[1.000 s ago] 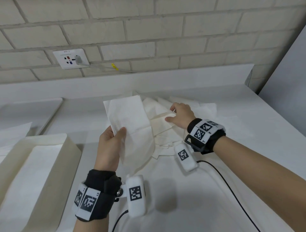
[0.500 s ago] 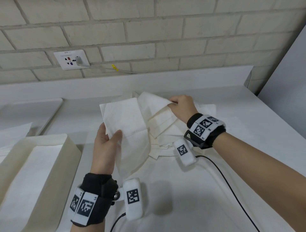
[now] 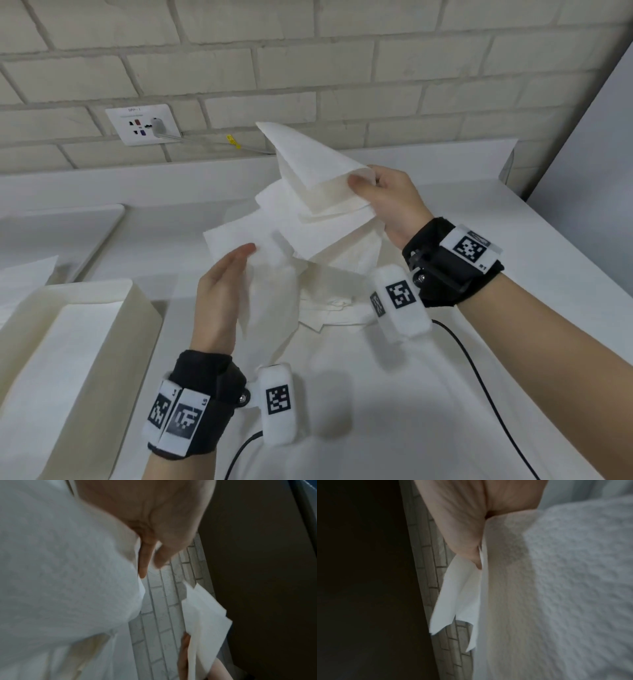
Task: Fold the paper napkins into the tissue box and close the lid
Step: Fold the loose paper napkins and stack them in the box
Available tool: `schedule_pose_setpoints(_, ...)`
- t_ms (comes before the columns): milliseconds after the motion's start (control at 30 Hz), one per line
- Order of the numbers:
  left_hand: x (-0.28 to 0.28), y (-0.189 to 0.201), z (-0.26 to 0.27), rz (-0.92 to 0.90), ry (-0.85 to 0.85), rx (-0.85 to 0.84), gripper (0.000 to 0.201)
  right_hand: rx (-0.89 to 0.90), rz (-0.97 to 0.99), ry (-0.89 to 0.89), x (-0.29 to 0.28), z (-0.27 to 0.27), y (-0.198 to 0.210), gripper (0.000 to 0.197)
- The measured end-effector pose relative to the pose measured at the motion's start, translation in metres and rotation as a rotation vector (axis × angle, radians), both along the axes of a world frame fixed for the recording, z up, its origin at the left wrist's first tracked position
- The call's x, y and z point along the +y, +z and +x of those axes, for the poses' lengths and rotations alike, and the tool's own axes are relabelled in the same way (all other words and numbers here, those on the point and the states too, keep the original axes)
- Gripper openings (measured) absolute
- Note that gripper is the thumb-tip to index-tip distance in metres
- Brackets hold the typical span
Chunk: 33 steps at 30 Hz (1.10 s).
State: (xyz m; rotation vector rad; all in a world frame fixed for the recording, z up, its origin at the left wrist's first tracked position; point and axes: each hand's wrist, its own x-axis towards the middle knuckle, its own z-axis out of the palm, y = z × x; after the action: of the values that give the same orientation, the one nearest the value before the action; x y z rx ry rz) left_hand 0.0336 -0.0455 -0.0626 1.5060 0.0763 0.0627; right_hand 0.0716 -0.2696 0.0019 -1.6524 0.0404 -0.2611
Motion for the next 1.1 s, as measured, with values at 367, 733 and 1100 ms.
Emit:
schedule_pose_setpoints(367, -0.033, 0.022, -0.012, -0.156, -0.110, 0.005, 0.018, -0.191, -0.189, 0.140, 0.032, -0.022, -0.023, 0.027)
schedule_pose_setpoints(733, -0.023, 0.010, -0.015, 0.027, -0.074, -0.007, 0.007, -0.281, -0.254, -0.052, 0.034, -0.021, -0.009, 0.021)
schedule_pose_setpoints(1100, -0.024, 0.014, -0.018, -0.129, -0.106, 0.083, 0.010, -0.192, -0.571, 0.322, 0.028, -0.034, -0.015, 0.042)
